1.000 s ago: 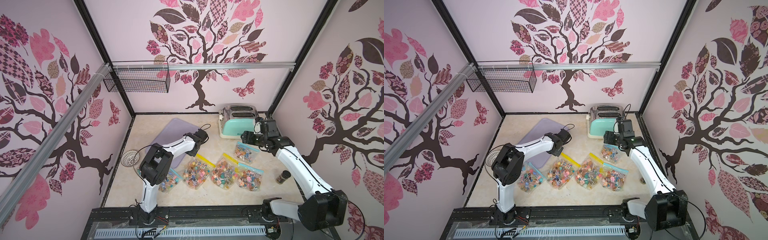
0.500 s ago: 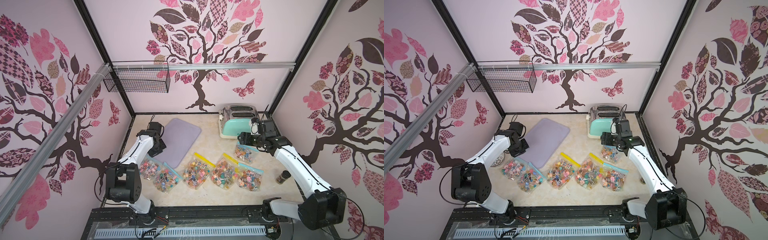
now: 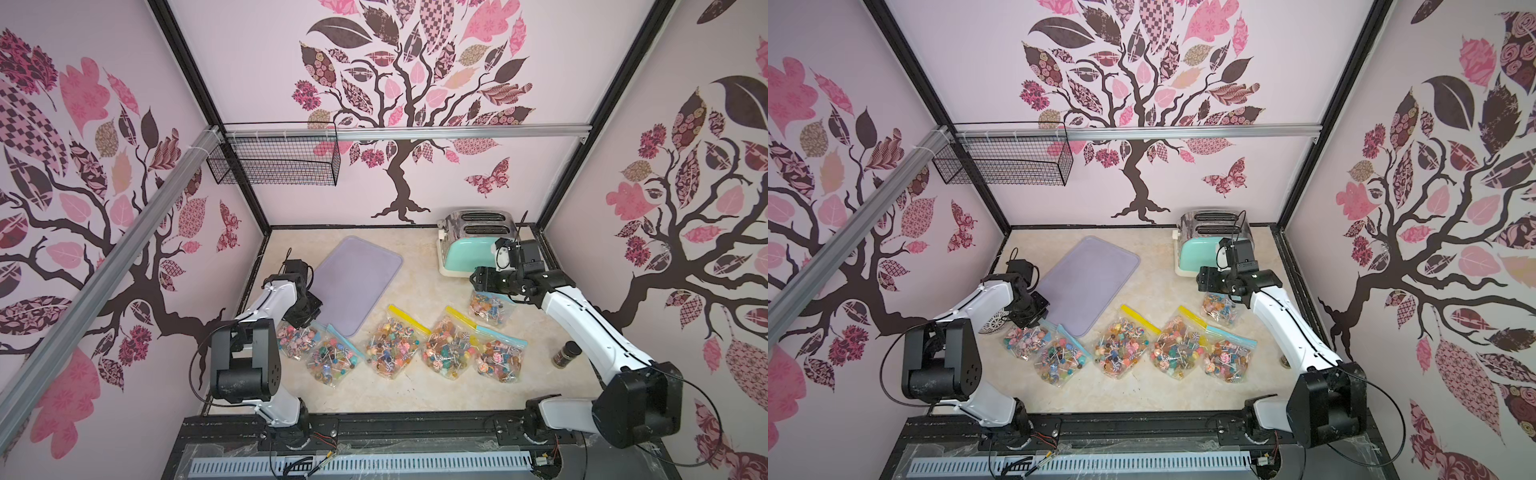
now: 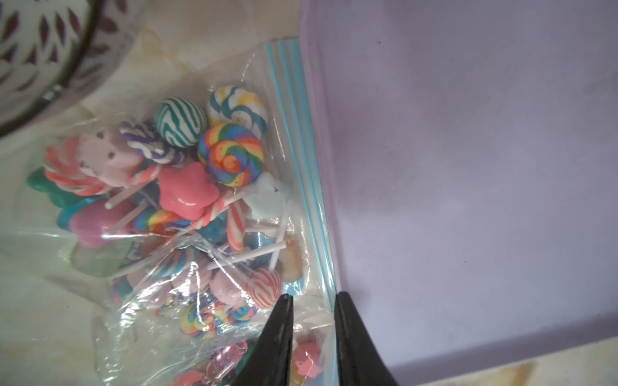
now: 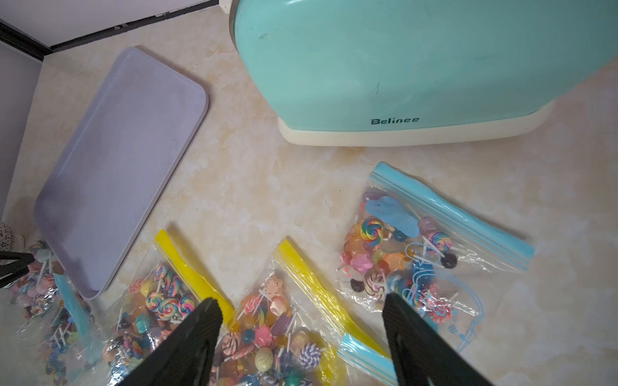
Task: Pour candies out of the ziploc bag
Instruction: Move the tray to the center of the board, then adjust the tray at the center of the board.
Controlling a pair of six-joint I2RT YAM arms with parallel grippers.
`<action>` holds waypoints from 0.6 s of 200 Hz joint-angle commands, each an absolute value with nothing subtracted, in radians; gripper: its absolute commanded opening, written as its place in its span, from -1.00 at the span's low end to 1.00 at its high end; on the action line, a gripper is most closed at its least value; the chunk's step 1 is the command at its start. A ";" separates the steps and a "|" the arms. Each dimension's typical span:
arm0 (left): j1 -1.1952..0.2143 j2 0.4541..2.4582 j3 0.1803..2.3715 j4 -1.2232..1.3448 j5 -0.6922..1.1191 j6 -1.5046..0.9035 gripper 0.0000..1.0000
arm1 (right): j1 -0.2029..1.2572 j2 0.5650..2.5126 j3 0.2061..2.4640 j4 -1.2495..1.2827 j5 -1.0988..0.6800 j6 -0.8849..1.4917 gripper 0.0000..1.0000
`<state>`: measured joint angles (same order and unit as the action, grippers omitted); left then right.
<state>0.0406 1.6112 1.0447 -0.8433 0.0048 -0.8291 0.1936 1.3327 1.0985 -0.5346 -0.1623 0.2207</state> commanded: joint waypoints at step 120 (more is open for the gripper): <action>0.052 1.727 1.005 -0.670 -0.002 -0.873 -0.47 | 0.216 1.373 1.106 -0.535 -0.166 0.203 0.60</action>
<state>0.0463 1.7050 1.0134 -0.7090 0.0051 -0.8669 0.2085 1.3495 1.0985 -0.5343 -0.1619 0.2131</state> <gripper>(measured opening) 0.281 0.804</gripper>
